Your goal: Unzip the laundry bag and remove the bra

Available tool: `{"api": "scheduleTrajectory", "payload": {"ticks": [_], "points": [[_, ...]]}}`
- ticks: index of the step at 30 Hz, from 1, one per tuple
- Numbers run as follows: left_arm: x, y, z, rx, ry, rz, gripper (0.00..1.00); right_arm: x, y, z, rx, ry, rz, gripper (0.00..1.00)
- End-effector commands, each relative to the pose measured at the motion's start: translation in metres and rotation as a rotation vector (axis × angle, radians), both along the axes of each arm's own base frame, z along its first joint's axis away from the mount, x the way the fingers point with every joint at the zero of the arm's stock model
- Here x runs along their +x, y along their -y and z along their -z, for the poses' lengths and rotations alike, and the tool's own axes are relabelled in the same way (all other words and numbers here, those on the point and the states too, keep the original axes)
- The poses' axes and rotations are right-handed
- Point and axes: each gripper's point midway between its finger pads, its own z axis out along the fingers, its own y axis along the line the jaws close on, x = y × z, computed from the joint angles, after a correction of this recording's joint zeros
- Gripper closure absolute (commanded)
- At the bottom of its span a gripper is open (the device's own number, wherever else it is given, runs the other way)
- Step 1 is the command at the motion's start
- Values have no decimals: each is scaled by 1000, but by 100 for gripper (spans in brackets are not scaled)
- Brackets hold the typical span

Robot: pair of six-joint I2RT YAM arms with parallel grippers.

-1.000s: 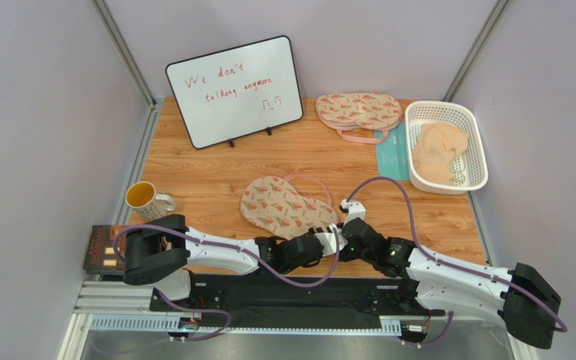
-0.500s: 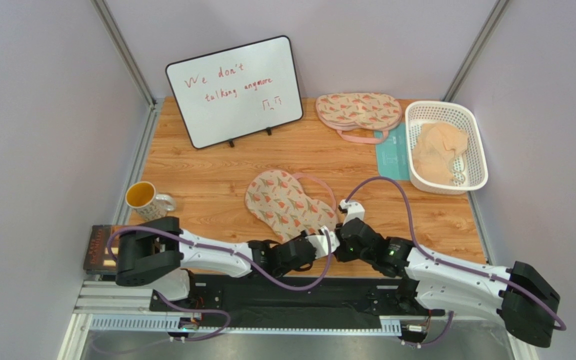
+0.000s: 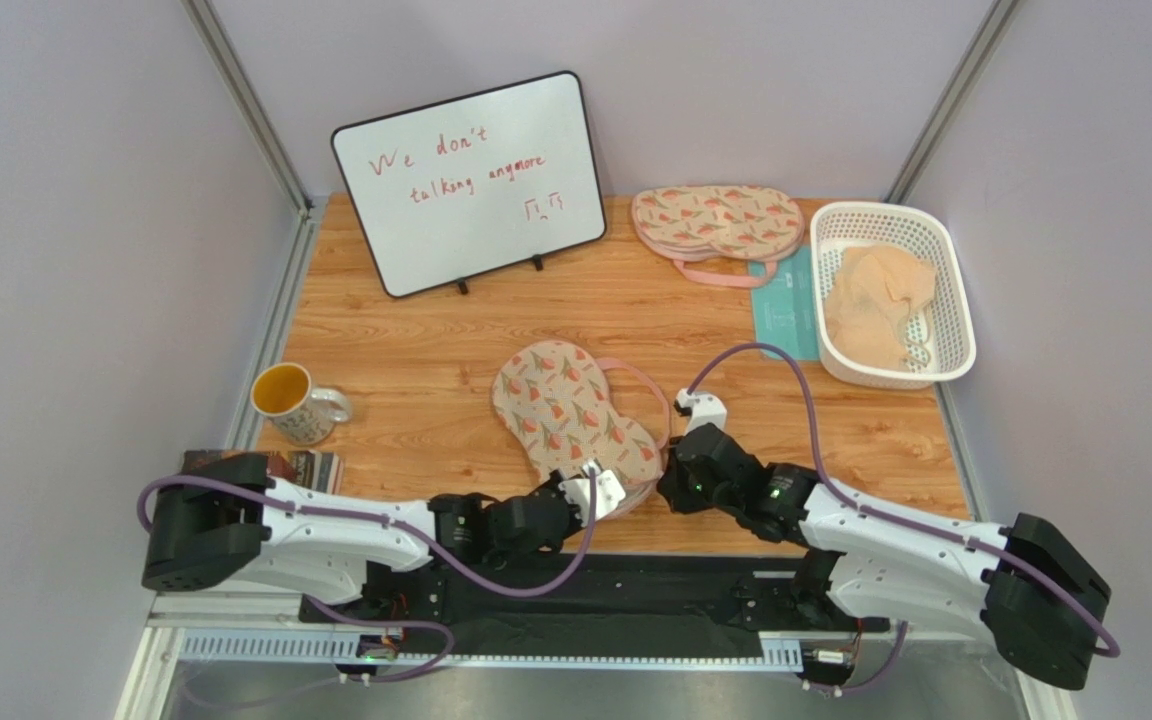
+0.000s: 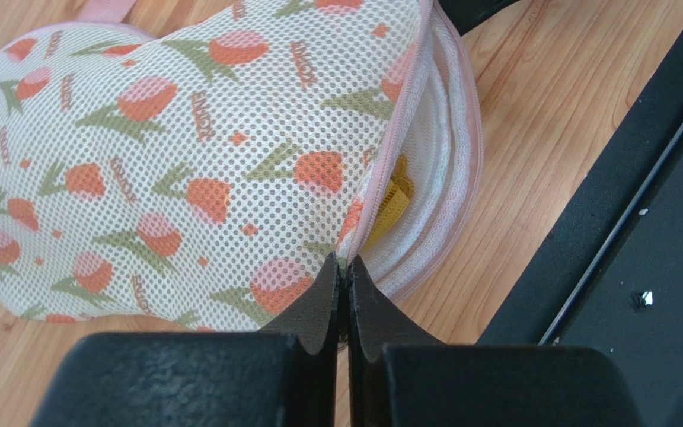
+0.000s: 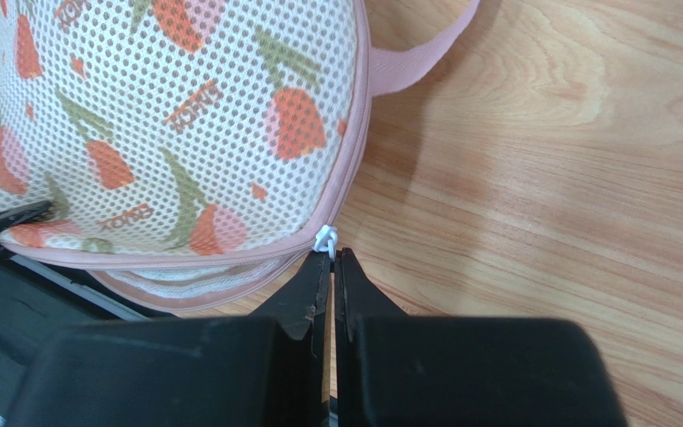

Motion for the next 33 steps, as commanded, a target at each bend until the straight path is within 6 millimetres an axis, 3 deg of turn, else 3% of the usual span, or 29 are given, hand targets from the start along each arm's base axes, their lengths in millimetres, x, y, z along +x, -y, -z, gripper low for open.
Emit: {"api": "scheduleTrajectory", "payload": {"ticks": [1, 8, 9, 11, 12, 14, 15, 18, 24, 29, 33], "points": [[1, -27, 5, 30, -4, -64, 100, 16, 1, -9, -22, 51, 23, 100], [-1, -37, 0, 7, -24, -88, 100, 17, -8, -10, -9, 39, -1, 100], [-3, -36, 0, 6, -31, -84, 89, 16, -9, -10, -9, 36, -6, 100], [-6, -32, -2, -4, -46, -78, 78, 14, -11, -9, -4, 27, -17, 100], [-9, -26, -8, -22, -53, -63, 66, 14, -11, -9, -3, 25, -20, 100], [-12, -18, -15, -39, -57, -49, 55, 12, -12, -8, 6, 19, -25, 100], [-15, -9, -24, -61, -57, -35, 41, 12, -13, -8, 9, 18, -27, 100], [-18, 8, -40, -88, -59, -5, 35, 11, -13, -8, 15, 17, -32, 100], [-15, 52, -64, -111, -31, 44, 33, 8, -13, -7, 22, 12, -35, 100], [-13, 82, -50, -49, -41, 51, 33, 8, -14, -8, 31, 14, -36, 100], [-12, 95, -32, -17, -58, 39, 33, 7, -12, -7, 34, 15, -33, 100]]}}
